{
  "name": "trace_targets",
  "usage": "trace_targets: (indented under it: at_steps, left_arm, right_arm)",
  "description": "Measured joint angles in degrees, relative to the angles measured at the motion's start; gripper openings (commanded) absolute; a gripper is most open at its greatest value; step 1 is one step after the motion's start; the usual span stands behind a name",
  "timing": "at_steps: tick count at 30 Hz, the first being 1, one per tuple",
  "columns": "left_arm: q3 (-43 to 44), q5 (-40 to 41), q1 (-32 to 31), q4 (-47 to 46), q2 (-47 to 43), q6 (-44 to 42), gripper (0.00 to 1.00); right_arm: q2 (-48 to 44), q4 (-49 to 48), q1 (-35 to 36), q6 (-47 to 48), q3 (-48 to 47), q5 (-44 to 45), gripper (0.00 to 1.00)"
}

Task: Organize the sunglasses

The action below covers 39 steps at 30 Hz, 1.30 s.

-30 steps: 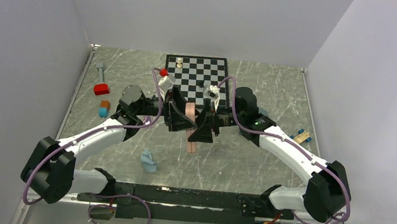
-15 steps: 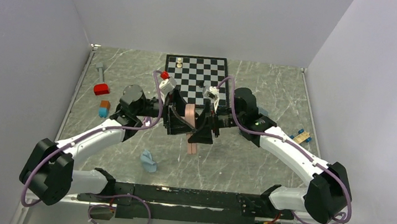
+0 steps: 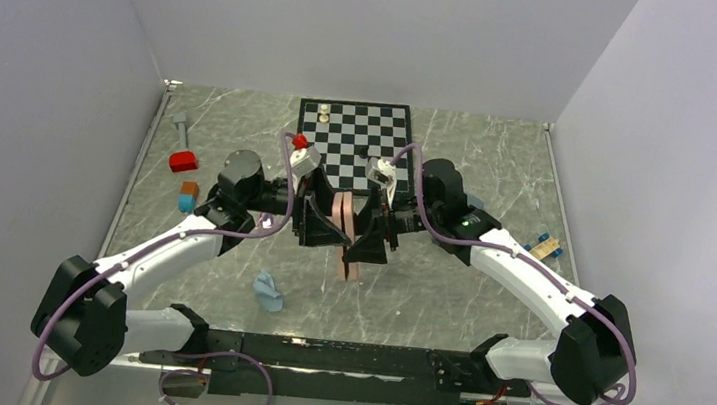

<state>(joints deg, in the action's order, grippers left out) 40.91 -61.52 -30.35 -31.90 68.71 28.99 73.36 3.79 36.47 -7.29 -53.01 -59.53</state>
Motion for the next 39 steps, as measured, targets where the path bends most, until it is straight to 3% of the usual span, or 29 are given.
trace_targets:
  at_steps: [7, 13, 21, 22, 24, 27, 28, 31, 34, 39]
  left_arm:
    - [5.7, -7.6, 0.2, 13.4, 0.3, -12.5, 0.0]
    - [9.0, -13.1, 0.2, 30.8, -0.7, -30.7, 0.01]
    - [12.5, -23.4, 2.0, 49.8, 2.0, -55.7, 0.33]
    - [15.3, -25.0, 2.5, 55.6, 3.9, -61.0, 0.45]
    - [22.3, -27.3, 3.1, 71.0, 8.5, -74.1, 0.59]
    - [31.7, -28.3, 4.2, 96.0, 16.3, -95.8, 0.76]
    - [33.5, -28.3, 4.6, 101.3, 18.4, -99.9, 0.96]
    - [36.6, -28.2, 6.7, 113.1, 24.7, -109.2, 0.99]
    - [36.6, -28.2, 8.2, 118.4, 27.7, -113.7, 0.99]
    - [36.6, -27.9, 8.9, 121.6, 25.7, -116.9, 0.99]
  right_arm:
    - [-0.4, 1.9, -0.2, 5.2, -0.4, -4.6, 0.0]
    - [-0.5, 6.2, -0.2, 11.8, -0.4, -9.3, 0.0]
    - [1.3, 24.7, -0.6, 26.7, -6.9, -15.1, 0.0]
    - [2.2, 27.8, -0.8, 29.8, -8.7, -15.6, 0.0]
    - [4.0, 33.7, -1.3, 36.1, -12.3, -16.0, 0.0]
    - [7.3, 43.1, -1.7, 46.4, -17.2, -15.9, 0.0]
    - [8.7, 46.5, -1.9, 49.7, -18.6, -15.8, 0.0]
    - [12.7, 58.1, -1.7, 59.8, -22.0, -16.8, 0.0]
    - [17.4, 69.8, -1.6, 69.2, -26.4, -17.4, 0.0]
    - [21.9, 75.7, -1.5, 74.8, -29.7, -19.8, 0.0]
